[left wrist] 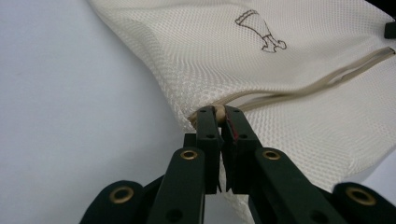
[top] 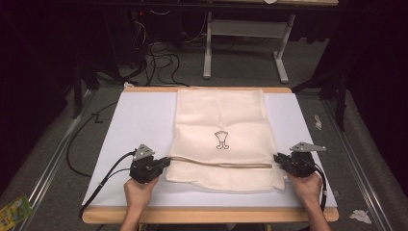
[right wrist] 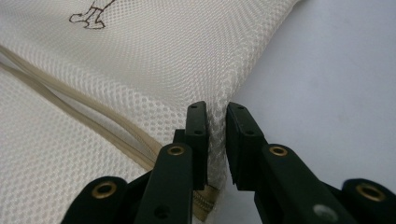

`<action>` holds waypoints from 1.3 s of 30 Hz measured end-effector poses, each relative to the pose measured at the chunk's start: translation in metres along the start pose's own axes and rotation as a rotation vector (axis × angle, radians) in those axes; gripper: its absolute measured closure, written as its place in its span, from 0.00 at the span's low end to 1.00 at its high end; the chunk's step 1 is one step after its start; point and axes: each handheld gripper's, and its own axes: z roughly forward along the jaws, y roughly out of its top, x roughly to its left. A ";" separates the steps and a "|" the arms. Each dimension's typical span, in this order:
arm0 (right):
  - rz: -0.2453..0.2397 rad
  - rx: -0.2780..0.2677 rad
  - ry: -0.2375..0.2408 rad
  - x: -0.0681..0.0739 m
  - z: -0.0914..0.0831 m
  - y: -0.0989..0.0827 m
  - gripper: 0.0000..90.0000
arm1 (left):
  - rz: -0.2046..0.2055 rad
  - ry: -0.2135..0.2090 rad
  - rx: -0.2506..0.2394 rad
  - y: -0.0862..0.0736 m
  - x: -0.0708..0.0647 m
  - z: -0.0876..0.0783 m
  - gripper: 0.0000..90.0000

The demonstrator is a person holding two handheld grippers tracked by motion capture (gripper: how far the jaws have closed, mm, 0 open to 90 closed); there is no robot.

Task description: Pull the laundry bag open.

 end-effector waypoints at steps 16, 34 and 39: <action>0.045 -0.012 -0.022 -0.007 -0.011 0.002 0.64 | 0.043 0.022 -0.013 0.000 0.000 -0.009 0.75; 0.097 -0.232 -0.148 -0.019 -0.042 -0.002 0.40 | 0.097 0.099 -0.117 0.011 0.003 -0.028 0.50; 0.118 -0.245 -0.156 -0.021 -0.046 -0.004 0.42 | 0.080 0.109 -0.139 0.014 0.006 -0.036 0.48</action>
